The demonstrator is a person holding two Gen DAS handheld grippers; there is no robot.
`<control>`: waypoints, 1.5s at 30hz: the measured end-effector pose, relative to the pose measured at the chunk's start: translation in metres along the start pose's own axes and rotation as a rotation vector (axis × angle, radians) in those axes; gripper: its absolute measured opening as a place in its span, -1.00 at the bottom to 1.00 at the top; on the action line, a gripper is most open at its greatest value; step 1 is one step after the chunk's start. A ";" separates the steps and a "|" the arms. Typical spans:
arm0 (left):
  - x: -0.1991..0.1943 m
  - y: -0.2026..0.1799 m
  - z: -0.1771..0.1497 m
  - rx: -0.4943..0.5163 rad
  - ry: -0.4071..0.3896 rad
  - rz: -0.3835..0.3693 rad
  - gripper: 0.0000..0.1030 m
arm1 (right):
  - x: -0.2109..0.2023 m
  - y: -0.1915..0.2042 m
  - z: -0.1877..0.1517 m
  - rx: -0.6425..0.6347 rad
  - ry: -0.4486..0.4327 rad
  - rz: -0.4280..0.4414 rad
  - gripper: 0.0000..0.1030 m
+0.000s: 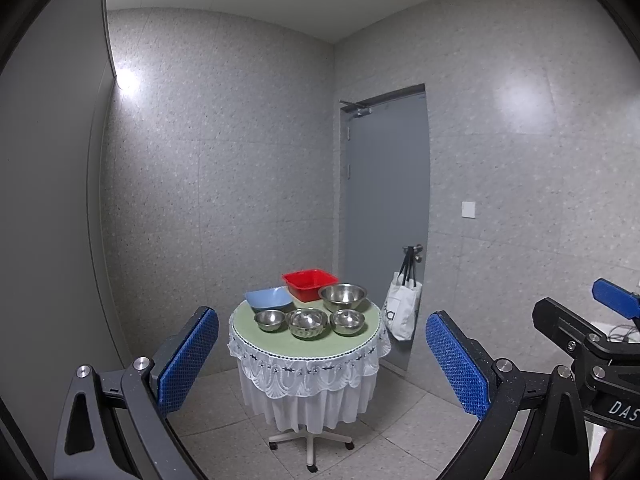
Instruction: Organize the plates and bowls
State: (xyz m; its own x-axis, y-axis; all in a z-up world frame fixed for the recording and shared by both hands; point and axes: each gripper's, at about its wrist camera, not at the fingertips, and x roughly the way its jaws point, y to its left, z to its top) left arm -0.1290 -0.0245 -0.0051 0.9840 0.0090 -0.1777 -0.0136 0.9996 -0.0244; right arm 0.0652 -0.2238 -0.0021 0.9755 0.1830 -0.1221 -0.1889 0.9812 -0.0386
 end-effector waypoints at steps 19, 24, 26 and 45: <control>-0.001 -0.006 -0.004 0.002 0.001 0.002 0.99 | -0.001 -0.003 -0.001 0.001 -0.001 0.004 1.00; 0.006 -0.003 -0.006 0.006 0.016 0.002 0.99 | 0.005 -0.004 -0.002 0.009 0.008 0.005 1.00; 0.010 -0.003 -0.005 0.011 0.023 0.005 0.99 | 0.011 -0.003 -0.002 0.014 0.012 0.005 1.00; 0.178 0.043 0.032 0.005 0.143 0.043 0.99 | 0.149 0.019 -0.007 0.052 0.115 0.019 1.00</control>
State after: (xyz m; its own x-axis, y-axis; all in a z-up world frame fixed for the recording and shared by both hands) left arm 0.0517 0.0211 -0.0059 0.9472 0.0480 -0.3171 -0.0536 0.9985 -0.0090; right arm 0.2060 -0.1788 -0.0283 0.9519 0.1960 -0.2354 -0.1978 0.9801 0.0162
